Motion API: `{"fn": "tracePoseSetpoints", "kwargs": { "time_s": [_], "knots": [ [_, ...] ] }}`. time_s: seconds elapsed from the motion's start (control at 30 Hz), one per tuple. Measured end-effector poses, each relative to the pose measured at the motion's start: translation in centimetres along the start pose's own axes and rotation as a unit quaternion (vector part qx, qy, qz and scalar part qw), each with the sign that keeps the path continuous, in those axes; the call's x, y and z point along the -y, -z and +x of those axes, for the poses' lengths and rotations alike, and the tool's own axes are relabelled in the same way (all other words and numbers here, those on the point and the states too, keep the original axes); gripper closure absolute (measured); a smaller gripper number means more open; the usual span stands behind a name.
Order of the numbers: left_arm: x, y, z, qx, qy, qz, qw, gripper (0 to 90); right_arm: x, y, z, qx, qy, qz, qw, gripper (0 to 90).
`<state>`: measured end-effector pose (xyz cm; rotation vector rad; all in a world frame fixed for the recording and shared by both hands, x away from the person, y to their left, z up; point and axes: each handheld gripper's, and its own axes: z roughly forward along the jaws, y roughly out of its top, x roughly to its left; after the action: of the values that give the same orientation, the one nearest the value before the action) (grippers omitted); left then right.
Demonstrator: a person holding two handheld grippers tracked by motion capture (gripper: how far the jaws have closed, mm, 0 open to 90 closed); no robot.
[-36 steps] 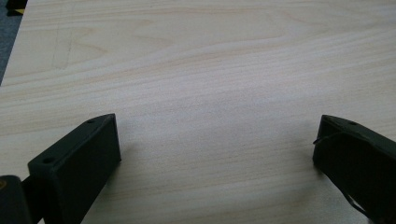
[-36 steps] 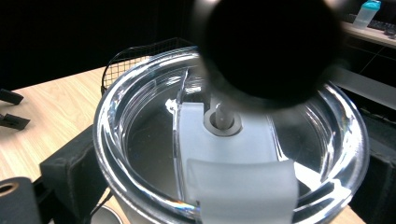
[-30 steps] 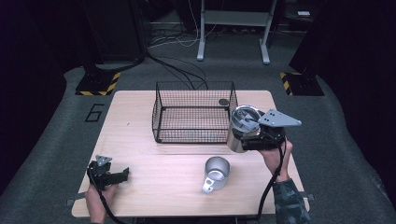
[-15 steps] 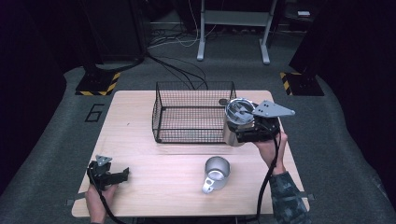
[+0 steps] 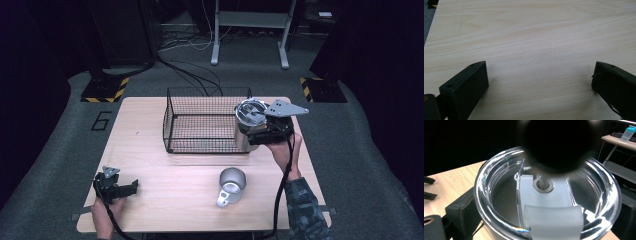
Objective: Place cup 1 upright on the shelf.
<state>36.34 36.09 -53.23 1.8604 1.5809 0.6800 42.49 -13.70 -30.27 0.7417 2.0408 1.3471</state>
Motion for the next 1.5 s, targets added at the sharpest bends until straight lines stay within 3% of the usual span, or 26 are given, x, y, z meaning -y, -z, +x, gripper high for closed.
{"fn": "tracePoseSetpoints", "kwargs": {
  "time_s": [0.67, 1.5],
  "knots": [
    [0.0, 0.0, 0.0, 0.0, 0.0, 0.0, 1.0, 0.6, -0.8, -2.6, -1.0, -0.002, -0.009, 0.016, 0.9998, 3.6],
    [0.0, 0.0, 0.0, 0.0, 0.0, 0.0, 1.0, 0.6, -2.7, -5.6, -1.2, -0.011, -0.018, 0.011, 0.9997, 3.6]
  ]
}}
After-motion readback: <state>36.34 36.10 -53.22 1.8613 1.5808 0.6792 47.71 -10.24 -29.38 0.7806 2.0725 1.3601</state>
